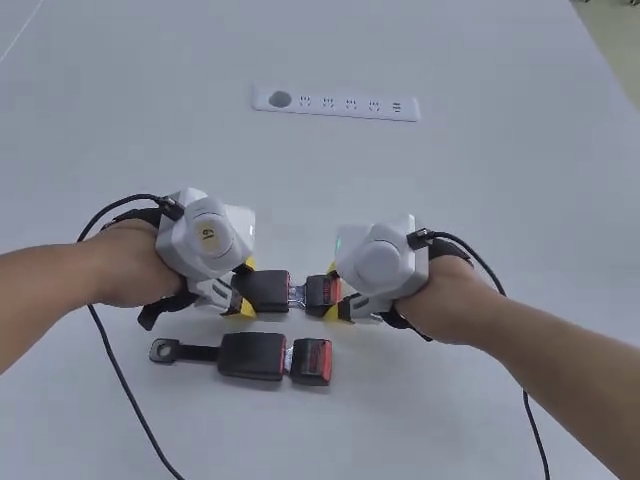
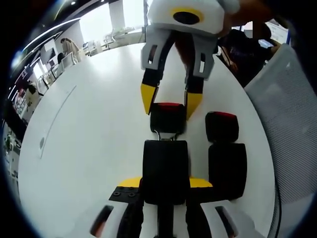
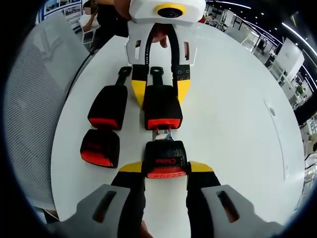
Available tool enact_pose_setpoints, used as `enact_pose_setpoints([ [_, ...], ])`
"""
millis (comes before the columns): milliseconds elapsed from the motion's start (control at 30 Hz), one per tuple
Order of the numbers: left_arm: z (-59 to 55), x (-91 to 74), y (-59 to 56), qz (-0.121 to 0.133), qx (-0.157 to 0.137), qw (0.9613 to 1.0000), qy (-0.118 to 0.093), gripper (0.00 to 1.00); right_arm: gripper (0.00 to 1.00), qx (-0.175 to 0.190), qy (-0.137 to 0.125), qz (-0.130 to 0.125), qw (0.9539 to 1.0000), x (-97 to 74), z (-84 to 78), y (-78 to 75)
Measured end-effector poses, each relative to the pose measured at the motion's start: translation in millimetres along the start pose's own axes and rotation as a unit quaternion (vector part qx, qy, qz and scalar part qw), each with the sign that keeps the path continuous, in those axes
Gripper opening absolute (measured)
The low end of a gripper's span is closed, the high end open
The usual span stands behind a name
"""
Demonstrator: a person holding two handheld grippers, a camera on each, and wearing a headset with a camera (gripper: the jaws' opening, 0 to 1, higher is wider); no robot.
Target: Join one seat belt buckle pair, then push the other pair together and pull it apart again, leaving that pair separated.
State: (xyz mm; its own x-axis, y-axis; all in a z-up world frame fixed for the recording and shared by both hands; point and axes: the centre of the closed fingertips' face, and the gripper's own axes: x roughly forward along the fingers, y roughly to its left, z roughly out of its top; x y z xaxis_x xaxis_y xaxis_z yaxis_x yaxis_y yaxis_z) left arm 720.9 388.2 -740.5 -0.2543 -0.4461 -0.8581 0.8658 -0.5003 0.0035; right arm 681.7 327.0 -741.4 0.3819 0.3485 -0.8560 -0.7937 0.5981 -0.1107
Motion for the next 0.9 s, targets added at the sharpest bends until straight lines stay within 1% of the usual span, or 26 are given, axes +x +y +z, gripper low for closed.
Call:
enact_pose_setpoints([
  [167, 0.6, -0.4, -0.6, 0.0, -0.001, 1.0, -0.001, 0.32, 0.29, -0.002, 0.002, -0.002, 1.0, 0.6, 1.7, 0.1],
  [300, 0.7, -0.4, -0.7, 0.0, -0.002, 1.0, 0.0, 0.32, 0.29, -0.004, 0.0, -0.001, 1.0, 4.0, 9.2, 2.3],
  [367, 0.7, -0.3, -0.4, 0.0, -0.001, 1.0, 0.001, 0.32, 0.29, -0.008, 0.005, -0.001, 1.0, 4.6, 10.0, 1.1],
  [467, 0.8, -0.3, -0.2, 0.001, -0.002, 1.0, 0.0, 0.32, 0.29, -0.006, 0.007, 0.0, 1.0, 4.7, 9.3, 0.2],
  [600, -0.5, -0.9, 1.4, 0.005, -0.008, 0.9999, -0.007, 0.32, 0.29, -0.008, 0.012, 0.0, 0.9999, 6.1, 10.1, 0.1],
  [900, -1.6, 0.4, 2.5, 0.004, -0.007, 1.0, -0.001, 0.32, 0.29, -0.004, 0.009, -0.001, 0.9999, 6.0, 9.3, 0.0],
])
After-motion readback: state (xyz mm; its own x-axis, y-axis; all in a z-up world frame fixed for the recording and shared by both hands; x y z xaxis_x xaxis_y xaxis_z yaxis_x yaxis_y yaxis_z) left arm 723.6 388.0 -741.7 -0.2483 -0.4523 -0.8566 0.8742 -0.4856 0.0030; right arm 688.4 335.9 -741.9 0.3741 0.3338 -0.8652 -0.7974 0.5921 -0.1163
